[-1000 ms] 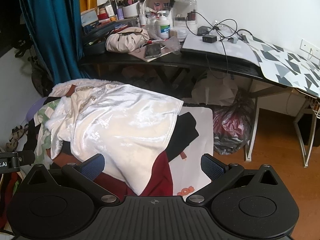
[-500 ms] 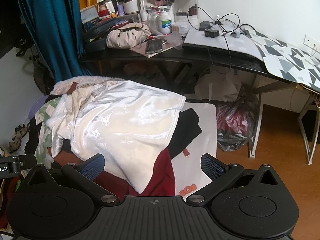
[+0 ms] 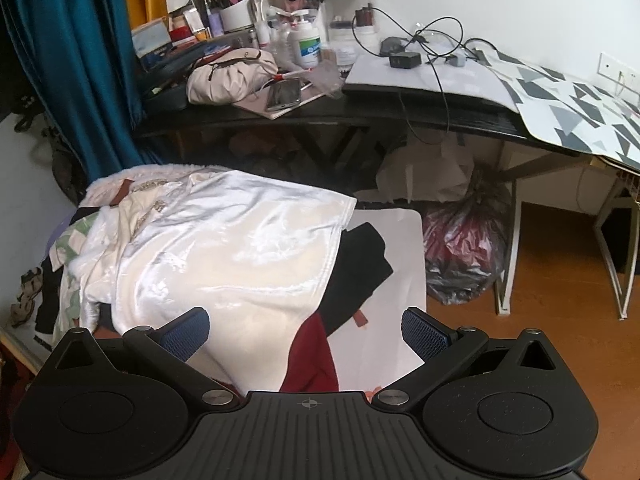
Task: Fold clothes
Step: 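Move both grippers toward the cream satin robe on the clothes pile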
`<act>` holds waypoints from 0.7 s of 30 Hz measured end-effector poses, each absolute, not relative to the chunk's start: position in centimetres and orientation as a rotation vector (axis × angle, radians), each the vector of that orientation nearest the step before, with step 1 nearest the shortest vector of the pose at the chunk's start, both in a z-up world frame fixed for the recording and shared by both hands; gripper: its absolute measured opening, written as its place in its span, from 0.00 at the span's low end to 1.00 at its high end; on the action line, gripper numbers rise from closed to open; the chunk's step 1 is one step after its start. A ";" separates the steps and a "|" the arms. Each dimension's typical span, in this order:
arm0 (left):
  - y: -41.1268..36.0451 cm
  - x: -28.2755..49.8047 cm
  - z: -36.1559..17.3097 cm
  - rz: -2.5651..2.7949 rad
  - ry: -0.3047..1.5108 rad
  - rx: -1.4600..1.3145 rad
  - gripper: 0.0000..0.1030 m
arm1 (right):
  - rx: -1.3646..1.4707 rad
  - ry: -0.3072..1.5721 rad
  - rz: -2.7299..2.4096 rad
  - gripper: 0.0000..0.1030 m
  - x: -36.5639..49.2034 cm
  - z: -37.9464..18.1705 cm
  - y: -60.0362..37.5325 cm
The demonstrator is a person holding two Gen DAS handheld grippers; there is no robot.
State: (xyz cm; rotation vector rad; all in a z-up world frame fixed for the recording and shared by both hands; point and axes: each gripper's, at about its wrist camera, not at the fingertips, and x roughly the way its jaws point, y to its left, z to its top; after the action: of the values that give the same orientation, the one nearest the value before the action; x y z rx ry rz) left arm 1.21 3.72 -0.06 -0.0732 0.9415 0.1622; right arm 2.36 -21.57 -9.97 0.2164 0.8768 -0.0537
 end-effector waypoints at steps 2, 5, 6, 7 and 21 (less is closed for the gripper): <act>4.2 1.3 -0.1 0.172 0.929 -0.060 0.98 | 0.219 0.875 -0.050 0.99 3.0 -10.4 -21.6; 5.0 1.8 -0.3 0.183 0.921 -0.026 0.98 | 0.213 0.871 -0.048 0.99 4.0 -11.0 -21.1; 5.3 2.0 -0.5 0.189 0.922 -0.024 0.98 | 0.209 0.871 -0.052 0.99 4.4 -11.2 -20.9; 5.7 2.3 -0.7 0.190 0.923 -0.027 0.98 | 0.203 0.869 -0.059 0.99 4.8 -11.3 -20.8; 9.4 13.4 -6.9 0.060 1.006 -0.064 0.98 | 0.234 0.913 -0.297 0.99 11.6 -14.4 -20.1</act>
State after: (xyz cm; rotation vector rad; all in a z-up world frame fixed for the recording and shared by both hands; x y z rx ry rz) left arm 13.44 9.40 -6.86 -0.0643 1.0060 0.0600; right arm 11.58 -20.12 -14.41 0.2338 0.9126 -0.2974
